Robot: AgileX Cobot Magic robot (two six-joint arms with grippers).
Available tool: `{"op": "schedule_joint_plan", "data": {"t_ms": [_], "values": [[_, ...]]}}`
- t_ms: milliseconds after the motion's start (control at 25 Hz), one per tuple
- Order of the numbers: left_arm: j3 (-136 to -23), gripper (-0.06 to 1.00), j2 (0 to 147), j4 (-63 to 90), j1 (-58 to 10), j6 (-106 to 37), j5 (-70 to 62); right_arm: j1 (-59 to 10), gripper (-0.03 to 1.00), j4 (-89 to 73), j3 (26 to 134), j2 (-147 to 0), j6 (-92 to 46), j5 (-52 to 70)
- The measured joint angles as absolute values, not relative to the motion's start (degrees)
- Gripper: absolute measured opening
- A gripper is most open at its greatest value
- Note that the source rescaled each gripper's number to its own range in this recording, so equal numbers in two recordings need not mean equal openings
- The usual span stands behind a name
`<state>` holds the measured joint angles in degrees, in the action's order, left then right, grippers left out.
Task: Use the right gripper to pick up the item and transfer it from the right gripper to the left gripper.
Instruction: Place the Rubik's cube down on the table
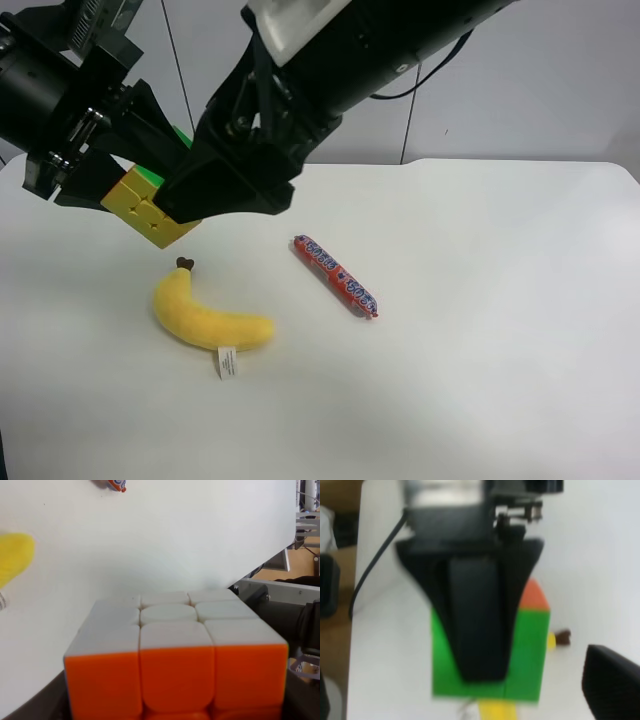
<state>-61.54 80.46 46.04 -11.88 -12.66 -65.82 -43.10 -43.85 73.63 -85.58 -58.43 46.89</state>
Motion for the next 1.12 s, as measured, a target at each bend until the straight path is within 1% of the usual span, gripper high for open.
{"op": "schedule_joint_plan", "data": {"t_ms": [440,600,760,880,1120], "values": [[-61.54,0.00,80.46,46.04,-11.88,-12.66,-65.82,-43.10,0.99,-27.08,73.63,-75.97,-38.77,68.30],[-61.54,0.00,80.46,46.04,-11.88,-12.66,-65.82,-43.10,0.99,-22.60,72.56,-75.22,-32.51,69.25],[-61.54,0.00,80.46,46.04,-11.88,-12.66,-65.82,-43.10,0.99,-21.21,66.12,-73.32,-29.72,69.54],[-61.54,0.00,80.46,46.04,-11.88,-12.66,-65.82,-43.10,0.99,-20.83,59.38,-71.19,-28.24,69.66],[-61.54,0.00,80.46,46.04,-11.88,-12.72,-65.82,-43.10,0.99,-20.45,47.09,-63.11,-24.72,69.57]]}}
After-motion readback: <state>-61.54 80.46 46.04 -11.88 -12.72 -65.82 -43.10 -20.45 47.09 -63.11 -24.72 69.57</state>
